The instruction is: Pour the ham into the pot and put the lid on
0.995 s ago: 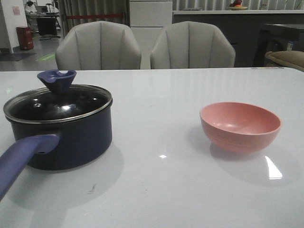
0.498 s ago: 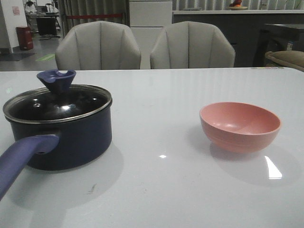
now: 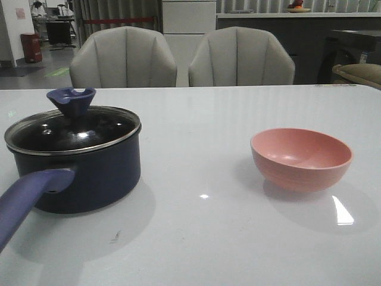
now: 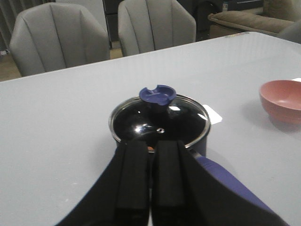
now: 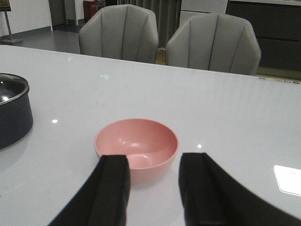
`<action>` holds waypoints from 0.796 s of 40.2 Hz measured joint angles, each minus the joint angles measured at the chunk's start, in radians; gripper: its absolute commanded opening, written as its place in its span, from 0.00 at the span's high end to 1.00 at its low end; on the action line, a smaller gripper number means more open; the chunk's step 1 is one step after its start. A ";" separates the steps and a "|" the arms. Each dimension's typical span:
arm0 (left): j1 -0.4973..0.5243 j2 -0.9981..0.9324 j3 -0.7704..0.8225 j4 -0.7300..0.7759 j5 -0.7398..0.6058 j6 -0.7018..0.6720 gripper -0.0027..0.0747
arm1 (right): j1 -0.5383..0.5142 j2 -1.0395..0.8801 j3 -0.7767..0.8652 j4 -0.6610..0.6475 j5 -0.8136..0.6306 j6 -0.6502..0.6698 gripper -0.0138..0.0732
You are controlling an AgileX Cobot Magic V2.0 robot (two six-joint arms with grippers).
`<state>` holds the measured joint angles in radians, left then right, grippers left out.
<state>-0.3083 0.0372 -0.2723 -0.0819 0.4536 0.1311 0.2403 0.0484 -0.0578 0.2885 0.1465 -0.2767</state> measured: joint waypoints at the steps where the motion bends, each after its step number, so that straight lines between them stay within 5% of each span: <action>1: 0.017 -0.003 0.021 0.005 -0.023 0.000 0.82 | 0.000 0.000 0.000 0.000 0.000 0.000 0.40; 15: 0.299 -0.042 0.276 0.043 -0.280 -0.110 0.82 | 0.000 0.000 0.000 0.000 0.000 0.000 0.40; 32: 0.259 -0.042 0.276 0.073 -0.368 -0.136 0.82 | 0.000 0.000 0.000 0.000 0.000 0.000 0.40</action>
<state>-0.0496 -0.0044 0.0037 -0.0093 0.0856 -0.0053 0.2403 0.0484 -0.0578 0.2885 0.1465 -0.2767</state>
